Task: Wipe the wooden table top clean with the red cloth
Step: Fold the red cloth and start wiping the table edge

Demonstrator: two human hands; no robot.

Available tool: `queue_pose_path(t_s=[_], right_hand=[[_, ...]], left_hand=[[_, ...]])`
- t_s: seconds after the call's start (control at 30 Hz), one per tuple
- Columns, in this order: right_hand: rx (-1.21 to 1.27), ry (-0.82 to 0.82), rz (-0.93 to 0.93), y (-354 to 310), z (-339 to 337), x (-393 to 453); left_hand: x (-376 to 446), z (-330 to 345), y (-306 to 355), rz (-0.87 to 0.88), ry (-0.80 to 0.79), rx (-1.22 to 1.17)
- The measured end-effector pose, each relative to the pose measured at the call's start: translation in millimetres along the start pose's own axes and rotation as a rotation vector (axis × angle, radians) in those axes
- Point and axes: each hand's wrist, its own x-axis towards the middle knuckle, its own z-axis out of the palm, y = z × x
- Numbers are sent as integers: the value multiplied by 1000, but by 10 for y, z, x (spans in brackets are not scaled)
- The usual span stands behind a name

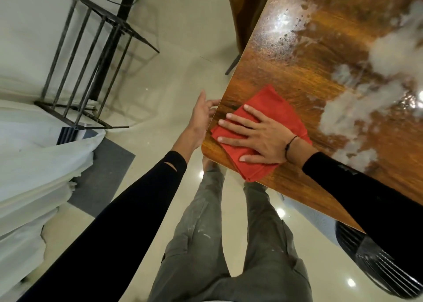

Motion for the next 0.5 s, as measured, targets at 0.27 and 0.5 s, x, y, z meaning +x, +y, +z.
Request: queue_pose_path(t_s=[0.27,0.5], right_hand=[[-8,162,600,-171,-159,494],[33,155,491,-793,119,531]], left_hand=[[-54,-105,-85,-17,148,-279],[-101,-229,-18,15,254,-144]])
